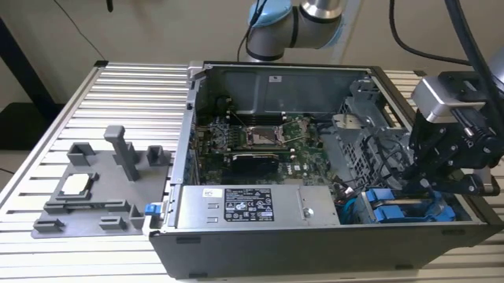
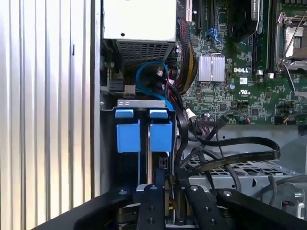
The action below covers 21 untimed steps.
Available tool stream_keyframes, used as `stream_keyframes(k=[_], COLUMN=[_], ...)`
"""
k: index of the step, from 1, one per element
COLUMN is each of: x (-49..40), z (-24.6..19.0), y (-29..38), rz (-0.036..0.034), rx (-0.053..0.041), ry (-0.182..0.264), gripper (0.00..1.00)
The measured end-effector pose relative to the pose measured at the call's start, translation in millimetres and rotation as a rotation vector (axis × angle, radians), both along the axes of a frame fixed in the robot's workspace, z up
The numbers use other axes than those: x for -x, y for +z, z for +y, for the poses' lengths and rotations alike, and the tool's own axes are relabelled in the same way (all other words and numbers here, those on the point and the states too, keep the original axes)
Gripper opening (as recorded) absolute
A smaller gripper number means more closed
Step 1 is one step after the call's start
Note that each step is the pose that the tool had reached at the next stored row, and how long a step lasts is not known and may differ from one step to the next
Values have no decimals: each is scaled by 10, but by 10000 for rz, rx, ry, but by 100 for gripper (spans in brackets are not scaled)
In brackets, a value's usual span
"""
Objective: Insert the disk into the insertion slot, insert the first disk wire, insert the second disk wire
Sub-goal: 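Insert the second disk wire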
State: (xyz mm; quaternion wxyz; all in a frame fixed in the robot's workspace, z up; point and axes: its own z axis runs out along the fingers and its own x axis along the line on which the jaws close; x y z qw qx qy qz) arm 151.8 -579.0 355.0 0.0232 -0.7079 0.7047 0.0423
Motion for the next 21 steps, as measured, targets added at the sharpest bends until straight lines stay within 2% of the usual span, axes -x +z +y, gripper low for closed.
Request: stream_keyframes(k=[6, 9, 21], x=[2, 2, 1], z=[0, -3, -3], y=[271, 375, 414], rz=[0, 0, 0], rx=[1, 2, 0], ry=[-1, -1, -1], gripper=[24, 24, 24])
